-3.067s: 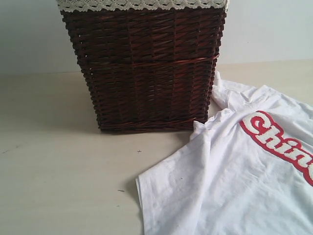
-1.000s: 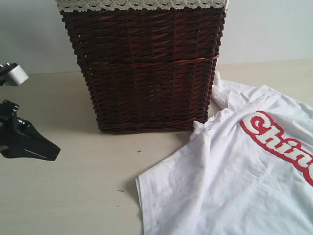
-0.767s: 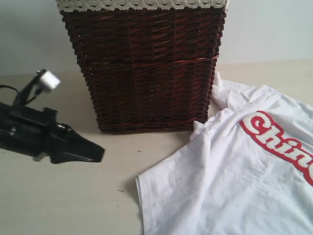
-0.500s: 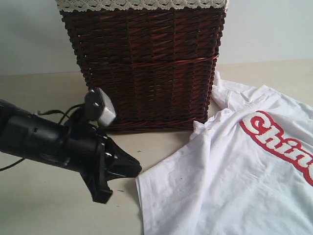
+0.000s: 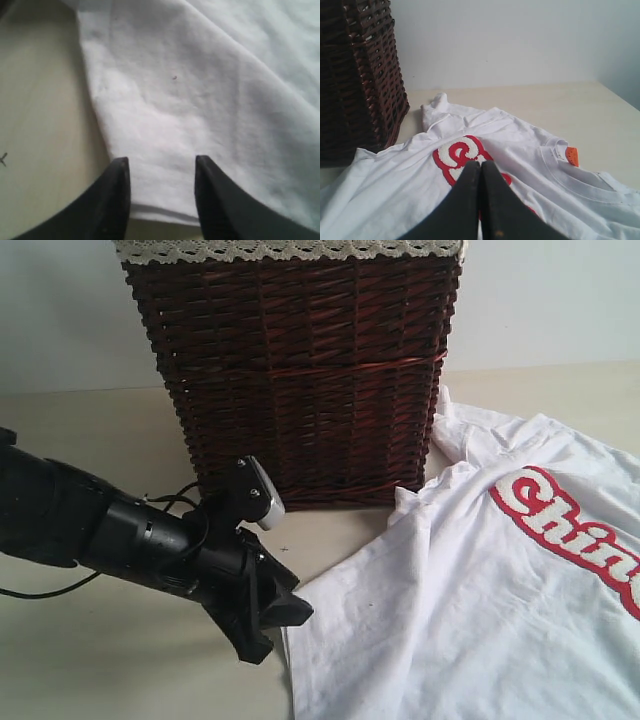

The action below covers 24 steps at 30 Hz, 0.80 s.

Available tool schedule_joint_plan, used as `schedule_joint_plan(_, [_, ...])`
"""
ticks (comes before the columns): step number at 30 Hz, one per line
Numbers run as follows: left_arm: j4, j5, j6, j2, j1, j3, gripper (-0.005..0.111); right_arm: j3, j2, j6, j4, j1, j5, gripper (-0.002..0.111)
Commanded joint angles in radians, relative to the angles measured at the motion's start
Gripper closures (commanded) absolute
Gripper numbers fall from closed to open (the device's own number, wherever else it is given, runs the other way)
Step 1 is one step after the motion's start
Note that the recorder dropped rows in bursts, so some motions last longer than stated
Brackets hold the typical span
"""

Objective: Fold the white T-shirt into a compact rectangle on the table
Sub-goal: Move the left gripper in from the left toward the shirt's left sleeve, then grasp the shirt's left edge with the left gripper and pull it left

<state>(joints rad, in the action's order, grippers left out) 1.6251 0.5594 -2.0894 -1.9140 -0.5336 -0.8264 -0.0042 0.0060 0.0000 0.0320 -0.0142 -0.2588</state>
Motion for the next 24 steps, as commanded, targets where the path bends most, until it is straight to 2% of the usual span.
schedule_joint_plan(1, [-0.020, -0.012, 0.004, -0.008, -0.006, -0.014, 0.082, 0.004, -0.006, -0.006, -0.004, -0.003, 0.001, 0.108])
schedule_joint_plan(5, [-0.110, -0.003, 0.125, -0.041, -0.016, -0.014, 0.084, 0.004, -0.006, -0.006, -0.004, -0.003, 0.001, 0.108])
schedule_joint_plan(9, [-0.112, -0.006, 0.157, -0.041, -0.016, -0.014, 0.107, 0.004, -0.006, -0.006, -0.004, -0.003, 0.001, 0.108])
schedule_joint_plan(15, [-0.123, -0.060, 0.142, 0.025, 0.003, -0.019, 0.107, 0.004, -0.006, -0.006, -0.004, -0.003, 0.001, 0.108])
schedule_joint_plan(20, [-0.127, -0.014, 0.108, 0.073, 0.017, -0.047, 0.106, 0.004, -0.006, -0.006, -0.004, -0.003, 0.001, 0.108])
schedule_joint_plan(21, [-0.127, 0.003, 0.078, 0.065, 0.014, -0.049, 0.103, 0.004, -0.006, -0.006, -0.004, -0.003, 0.001, 0.108])
schedule_joint_plan(22, [-0.111, 0.041, -0.004, 0.038, 0.000, -0.052, 0.086, 0.004, -0.006, -0.006, -0.004, -0.003, 0.001, 0.108])
schedule_joint_plan(23, [-0.103, 0.041, -0.009, 0.027, -0.007, -0.054, 0.077, 0.004, -0.006, -0.006, -0.004, -0.003, 0.001, 0.108])
schedule_joint_plan(24, [-0.067, 0.015, -0.009, -0.009, -0.025, -0.061, 0.050, 0.004, -0.006, -0.006, -0.004, -0.003, 0.001, 0.108])
